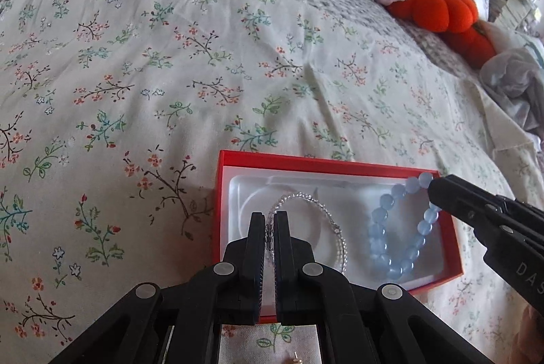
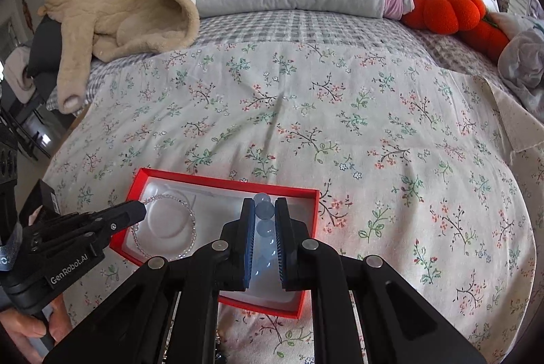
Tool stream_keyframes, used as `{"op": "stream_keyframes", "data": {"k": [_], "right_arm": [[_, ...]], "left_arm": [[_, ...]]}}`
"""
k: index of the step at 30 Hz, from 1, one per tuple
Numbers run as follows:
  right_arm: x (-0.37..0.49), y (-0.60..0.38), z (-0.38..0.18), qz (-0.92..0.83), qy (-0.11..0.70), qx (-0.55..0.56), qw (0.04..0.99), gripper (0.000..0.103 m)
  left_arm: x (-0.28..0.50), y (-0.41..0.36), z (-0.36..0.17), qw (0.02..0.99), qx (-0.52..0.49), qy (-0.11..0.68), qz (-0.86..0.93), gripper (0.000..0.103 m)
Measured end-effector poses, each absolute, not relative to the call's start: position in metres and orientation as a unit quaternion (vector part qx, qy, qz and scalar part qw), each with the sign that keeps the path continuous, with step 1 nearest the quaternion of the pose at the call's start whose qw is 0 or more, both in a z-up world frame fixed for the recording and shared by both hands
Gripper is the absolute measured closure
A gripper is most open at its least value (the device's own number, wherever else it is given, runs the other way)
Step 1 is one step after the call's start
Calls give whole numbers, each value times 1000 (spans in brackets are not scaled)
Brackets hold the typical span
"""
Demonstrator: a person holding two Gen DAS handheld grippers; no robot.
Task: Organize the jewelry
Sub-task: 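Carry both bracelets into the red Ace box and open both tools, then withdraw both open tools from the box back over the jewelry pile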
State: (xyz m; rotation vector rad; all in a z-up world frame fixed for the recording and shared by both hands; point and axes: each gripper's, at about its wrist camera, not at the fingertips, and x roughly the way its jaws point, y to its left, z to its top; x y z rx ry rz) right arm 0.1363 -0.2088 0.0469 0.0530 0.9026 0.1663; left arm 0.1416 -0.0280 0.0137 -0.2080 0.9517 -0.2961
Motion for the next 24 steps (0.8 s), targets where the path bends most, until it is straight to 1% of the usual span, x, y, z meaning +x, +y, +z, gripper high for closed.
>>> {"op": "stream_keyframes", "data": {"k": [3, 5, 7, 8, 9, 10, 11, 13, 15, 17, 18, 20, 21, 24], "right_arm": [[138, -205, 44, 83, 435, 22, 896, 90], [138, -205, 44, 86, 441, 26, 893, 90], [136, -204, 48, 85, 445, 20, 891, 89], [134, -205, 51, 85, 446, 18, 891, 83], [131, -206, 55, 85, 444, 19, 892, 79], [128, -207, 61, 86, 441, 20, 893, 70], [123, -208, 67, 87, 437, 20, 895, 64], [114, -209, 80, 90, 430, 12, 898, 63], [105, -211, 95, 93, 424, 5, 901, 63], [98, -216, 110, 97, 422, 11, 901, 62], [95, -223, 118, 105, 424, 34, 899, 62], [88, -236, 135, 117, 419, 70, 898, 57], [84, -241, 143, 117, 413, 76, 900, 55], [70, -252, 159, 125, 404, 84, 902, 49]], "left_arm": [[140, -33, 17, 876, -86, 455, -137, 103], [138, -36, 19, 873, -80, 461, -139, 100], [135, -39, 22, 872, -71, 465, -137, 86], [132, -39, 25, 873, -67, 465, -135, 83], [129, -39, 29, 874, -62, 463, -131, 78], [126, -39, 33, 876, -58, 462, -127, 73], [122, -38, 37, 878, -56, 459, -124, 72], [115, -37, 45, 881, -51, 455, -121, 62], [108, -34, 54, 884, -50, 449, -116, 56], [100, -31, 62, 886, -55, 445, -114, 55], [96, -29, 65, 887, -60, 444, -115, 54], [86, -28, 70, 888, -59, 440, -118, 50], [81, -27, 72, 890, -51, 439, -115, 45], [69, -26, 76, 893, -32, 437, -108, 41]]}}
